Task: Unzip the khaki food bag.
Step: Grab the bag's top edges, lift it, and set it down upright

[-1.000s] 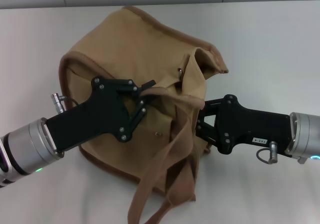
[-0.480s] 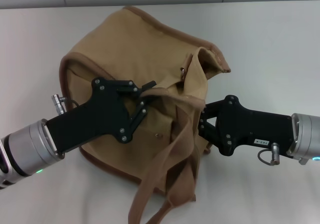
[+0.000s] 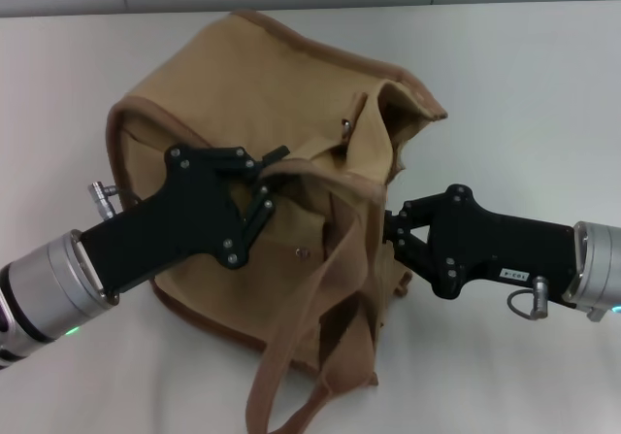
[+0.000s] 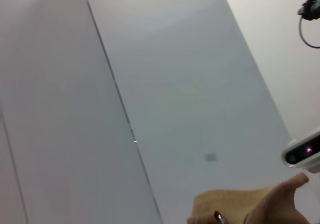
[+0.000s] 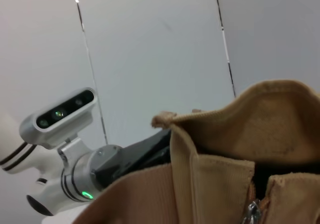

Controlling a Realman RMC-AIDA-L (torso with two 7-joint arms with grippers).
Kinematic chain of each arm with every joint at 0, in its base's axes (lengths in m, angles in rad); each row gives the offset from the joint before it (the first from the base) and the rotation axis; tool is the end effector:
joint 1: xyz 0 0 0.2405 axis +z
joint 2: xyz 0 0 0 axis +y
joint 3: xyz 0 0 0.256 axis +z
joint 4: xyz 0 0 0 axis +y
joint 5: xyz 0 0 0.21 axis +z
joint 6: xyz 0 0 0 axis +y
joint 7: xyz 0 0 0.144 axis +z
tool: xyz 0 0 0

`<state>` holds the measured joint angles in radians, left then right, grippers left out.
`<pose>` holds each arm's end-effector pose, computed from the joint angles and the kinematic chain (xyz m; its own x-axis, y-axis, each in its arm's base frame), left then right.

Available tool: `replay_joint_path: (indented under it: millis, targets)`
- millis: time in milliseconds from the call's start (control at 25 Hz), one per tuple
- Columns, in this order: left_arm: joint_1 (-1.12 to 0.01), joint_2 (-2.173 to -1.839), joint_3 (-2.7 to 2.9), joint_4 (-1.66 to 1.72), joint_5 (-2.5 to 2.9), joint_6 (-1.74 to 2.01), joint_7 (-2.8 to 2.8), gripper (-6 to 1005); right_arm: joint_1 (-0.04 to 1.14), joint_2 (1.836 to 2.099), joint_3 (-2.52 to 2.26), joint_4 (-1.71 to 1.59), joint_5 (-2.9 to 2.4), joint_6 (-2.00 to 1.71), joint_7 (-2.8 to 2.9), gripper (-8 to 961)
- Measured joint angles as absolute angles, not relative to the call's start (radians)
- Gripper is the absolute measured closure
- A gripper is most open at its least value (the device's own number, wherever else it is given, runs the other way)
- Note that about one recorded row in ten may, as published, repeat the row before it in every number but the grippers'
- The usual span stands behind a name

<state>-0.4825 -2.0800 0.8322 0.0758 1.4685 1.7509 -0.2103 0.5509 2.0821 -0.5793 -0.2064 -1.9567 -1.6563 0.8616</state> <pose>-0.2487 0.2611 -0.0476 0.6357 -0.3845 0.6694 0.0890 -0.8249 -0.5583 0.2529 0.2780 -0.0573 0.7023 -0.1684 -0.6917 -0.3034 -0.9497 -0.0769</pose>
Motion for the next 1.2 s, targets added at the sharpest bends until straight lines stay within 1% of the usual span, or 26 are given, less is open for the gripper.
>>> replay_joint_path:
  millis: [800, 1040, 1200]
  targets:
    - [-0.488, -2.08, 0.77, 0.055, 1.463, 1.805, -0.211, 943, 0.549, 2.079, -0.586, -0.25, -1.959, -1.615, 0.929, 955]
    - [-0.489, -2.08, 0.774, 0.06, 1.463, 1.809, -0.211, 943, 0.547, 2.076, -0.586, -0.371, -1.961, -1.687, 1.124, 884]
    - [-0.489, -2.08, 0.777, 0.063, 1.467, 1.804, -0.211, 943, 0.544, 2.074, -0.587, -0.436, -1.977, -1.71, 1.148, 836]
